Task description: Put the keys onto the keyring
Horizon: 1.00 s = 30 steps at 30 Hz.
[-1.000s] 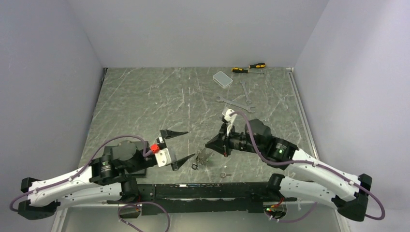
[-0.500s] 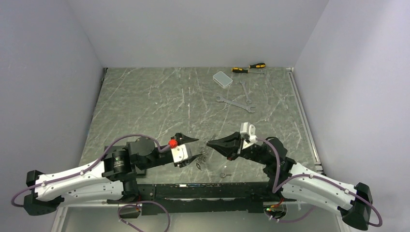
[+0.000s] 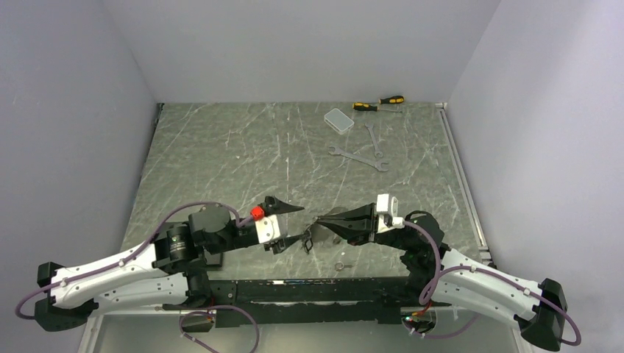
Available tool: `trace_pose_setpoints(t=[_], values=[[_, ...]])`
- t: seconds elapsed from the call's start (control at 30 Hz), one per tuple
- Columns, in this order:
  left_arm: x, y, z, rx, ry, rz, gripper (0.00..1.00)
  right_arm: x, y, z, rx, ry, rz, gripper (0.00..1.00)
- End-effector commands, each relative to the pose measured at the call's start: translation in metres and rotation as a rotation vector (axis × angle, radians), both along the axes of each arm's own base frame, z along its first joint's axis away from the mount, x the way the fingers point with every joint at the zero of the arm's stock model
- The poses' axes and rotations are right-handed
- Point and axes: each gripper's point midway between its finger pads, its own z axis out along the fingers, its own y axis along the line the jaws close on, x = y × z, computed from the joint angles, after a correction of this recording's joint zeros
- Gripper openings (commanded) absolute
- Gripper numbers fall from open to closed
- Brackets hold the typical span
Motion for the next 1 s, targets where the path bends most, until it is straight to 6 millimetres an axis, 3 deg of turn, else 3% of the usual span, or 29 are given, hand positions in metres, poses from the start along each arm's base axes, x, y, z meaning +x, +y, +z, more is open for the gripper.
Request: trace_pose_setpoints(t=[0.0, 0.1, 0.27, 0.47, 0.7, 0.97], values=[[-0.019, 0.004, 0.049, -0.104, 0.011, -0.088, 0.71, -0.011, -0.006, 0.025, 0.068, -0.105, 0.022, 0.00], [-0.025, 0.006, 0.055, -0.100, 0.030, -0.114, 0.79, -0.011, -0.005, 0.025, 0.065, -0.112, 0.028, 0.00], [-0.025, 0.010, 0.057, -0.087, 0.032, -0.107, 0.63, -0.016, -0.003, 0.026, 0.063, -0.124, 0.056, 0.00], [-0.017, 0.006, 0.051, -0.066, 0.018, -0.078, 0.53, -0.025, -0.003, 0.032, 0.074, -0.138, 0.106, 0.00], [-0.012, -0.006, 0.048, -0.055, -0.002, -0.077, 0.48, -0.033, -0.004, 0.040, 0.087, -0.155, 0.141, 0.00], [-0.020, -0.011, 0.042, -0.047, 0.017, -0.127, 0.46, -0.034, -0.006, 0.047, 0.108, -0.163, 0.144, 0.00]])
